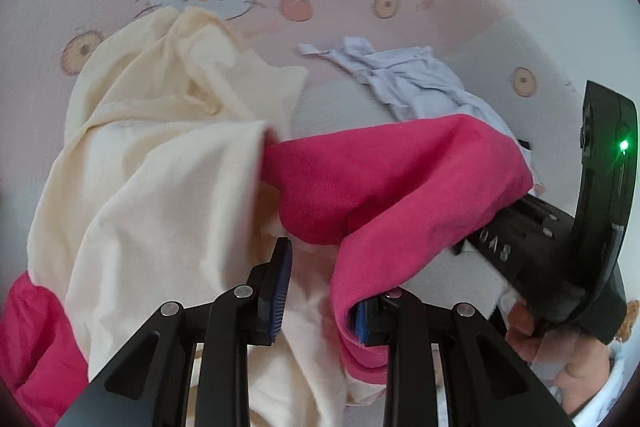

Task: Fold clothes

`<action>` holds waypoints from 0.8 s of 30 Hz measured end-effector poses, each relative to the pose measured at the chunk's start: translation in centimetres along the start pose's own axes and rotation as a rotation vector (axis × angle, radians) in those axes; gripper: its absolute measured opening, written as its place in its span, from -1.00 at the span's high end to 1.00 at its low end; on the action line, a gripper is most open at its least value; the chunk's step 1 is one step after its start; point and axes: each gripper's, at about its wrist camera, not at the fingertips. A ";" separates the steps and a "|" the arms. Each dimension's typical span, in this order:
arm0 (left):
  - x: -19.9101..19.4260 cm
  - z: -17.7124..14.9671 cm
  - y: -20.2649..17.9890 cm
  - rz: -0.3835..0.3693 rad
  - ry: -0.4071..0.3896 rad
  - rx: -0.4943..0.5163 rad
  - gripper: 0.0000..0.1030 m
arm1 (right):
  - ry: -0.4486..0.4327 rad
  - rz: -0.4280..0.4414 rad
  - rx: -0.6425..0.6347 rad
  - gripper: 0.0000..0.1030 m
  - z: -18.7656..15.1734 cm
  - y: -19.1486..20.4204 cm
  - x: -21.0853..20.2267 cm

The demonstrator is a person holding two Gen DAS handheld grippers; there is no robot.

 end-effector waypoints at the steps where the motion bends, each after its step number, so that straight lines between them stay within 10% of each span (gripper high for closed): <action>1: -0.1 0.1 -0.5 -0.008 -0.002 0.008 0.54 | -0.027 -0.019 0.016 0.85 0.3 -0.3 -0.7; 14: -0.1 -0.5 -6.1 -0.114 -0.003 0.127 0.54 | -0.324 -0.179 0.103 0.87 4.4 -5.3 -7.0; 20: 0.6 -1.3 -6.3 -0.158 0.023 0.139 0.53 | -0.182 -0.134 0.118 0.82 3.1 -6.8 -5.8; 24: -0.1 -1.2 -6.3 -0.159 0.023 0.136 0.30 | -0.018 -0.091 0.243 -0.05 1.6 -9.3 -4.8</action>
Point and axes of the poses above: each gripper's, at about its wrist camera, not at the fingertips, and x roughly the way its jaws point, y to its left, z to its top, and after that the axes turned 12 degrees about -y, right-handed
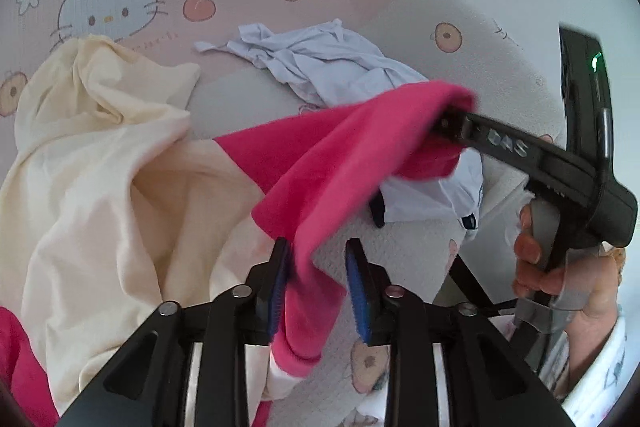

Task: Fold clothes

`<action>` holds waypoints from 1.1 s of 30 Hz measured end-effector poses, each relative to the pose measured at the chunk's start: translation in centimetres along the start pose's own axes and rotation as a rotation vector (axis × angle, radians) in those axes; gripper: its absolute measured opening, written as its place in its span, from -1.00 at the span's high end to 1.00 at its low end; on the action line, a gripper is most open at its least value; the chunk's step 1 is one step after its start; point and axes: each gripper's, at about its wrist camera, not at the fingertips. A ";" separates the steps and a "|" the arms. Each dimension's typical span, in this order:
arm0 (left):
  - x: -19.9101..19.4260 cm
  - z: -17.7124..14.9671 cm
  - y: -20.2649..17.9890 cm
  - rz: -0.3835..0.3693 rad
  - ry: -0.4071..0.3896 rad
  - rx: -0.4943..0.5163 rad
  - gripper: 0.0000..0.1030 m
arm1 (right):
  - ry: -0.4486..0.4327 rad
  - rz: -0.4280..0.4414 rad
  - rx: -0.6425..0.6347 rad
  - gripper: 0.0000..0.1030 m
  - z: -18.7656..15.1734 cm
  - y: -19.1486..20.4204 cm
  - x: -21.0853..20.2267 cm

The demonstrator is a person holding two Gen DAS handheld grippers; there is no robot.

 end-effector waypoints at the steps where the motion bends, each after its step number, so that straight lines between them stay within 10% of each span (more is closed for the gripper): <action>1: -0.3 0.1 -0.1 0.003 -0.003 0.004 0.05 | 0.023 0.023 0.029 -0.22 -0.4 -0.7 -0.1; 4: -1.6 0.5 -0.3 0.002 -0.033 0.015 -0.32 | 0.077 0.073 0.113 -0.40 -1.2 -2.2 -1.0; 17: -3.2 1.0 -0.8 0.047 -0.058 0.073 -0.33 | 0.238 0.250 0.698 -0.49 -2.2 -6.6 -4.1; 33: 3.3 1.6 -0.6 0.050 0.043 0.107 -0.33 | 0.326 0.155 0.937 -0.49 -1.4 -7.4 4.9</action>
Point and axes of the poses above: each gripper's, at about its wrist camera, not at the fingertips, and x roughly the way its jaws point, y to its left, z to its top, and after that the axes turned 12 degrees about -y, right-handed
